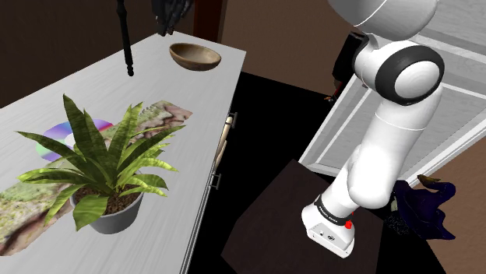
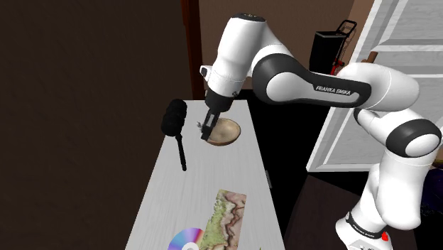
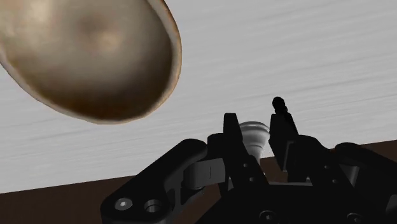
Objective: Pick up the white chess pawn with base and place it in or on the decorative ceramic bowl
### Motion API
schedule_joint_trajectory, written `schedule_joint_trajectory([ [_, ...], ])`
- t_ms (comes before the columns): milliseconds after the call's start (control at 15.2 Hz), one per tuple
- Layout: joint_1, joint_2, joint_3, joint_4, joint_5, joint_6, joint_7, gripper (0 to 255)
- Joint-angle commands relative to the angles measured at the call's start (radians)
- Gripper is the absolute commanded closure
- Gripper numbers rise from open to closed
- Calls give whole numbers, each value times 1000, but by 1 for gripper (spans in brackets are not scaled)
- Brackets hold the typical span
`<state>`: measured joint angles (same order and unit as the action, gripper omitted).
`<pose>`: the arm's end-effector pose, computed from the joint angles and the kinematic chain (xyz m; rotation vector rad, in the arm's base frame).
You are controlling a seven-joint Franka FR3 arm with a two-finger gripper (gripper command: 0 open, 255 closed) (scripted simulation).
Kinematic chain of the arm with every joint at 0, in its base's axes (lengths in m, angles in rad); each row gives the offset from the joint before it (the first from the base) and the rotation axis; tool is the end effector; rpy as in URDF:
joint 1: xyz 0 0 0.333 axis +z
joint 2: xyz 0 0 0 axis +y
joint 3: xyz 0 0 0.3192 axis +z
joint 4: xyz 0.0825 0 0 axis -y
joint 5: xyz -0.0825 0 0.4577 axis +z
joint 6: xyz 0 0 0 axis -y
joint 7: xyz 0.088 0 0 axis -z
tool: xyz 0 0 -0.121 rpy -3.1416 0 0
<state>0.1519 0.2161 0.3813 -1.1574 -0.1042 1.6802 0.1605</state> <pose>0.6236 0.3124 0.7179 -2.9759 -0.5204 -0.4735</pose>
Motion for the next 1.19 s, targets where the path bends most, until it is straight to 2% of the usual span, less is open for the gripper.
schedule_joint_trajectory([
  [0,-44,-48,-14,-67,37,24,-49,255],
  [528,-180,-181,-102,-251,155,79,-259,255],
  [1122,-190,-229,-113,-421,177,201,-288,255],
])
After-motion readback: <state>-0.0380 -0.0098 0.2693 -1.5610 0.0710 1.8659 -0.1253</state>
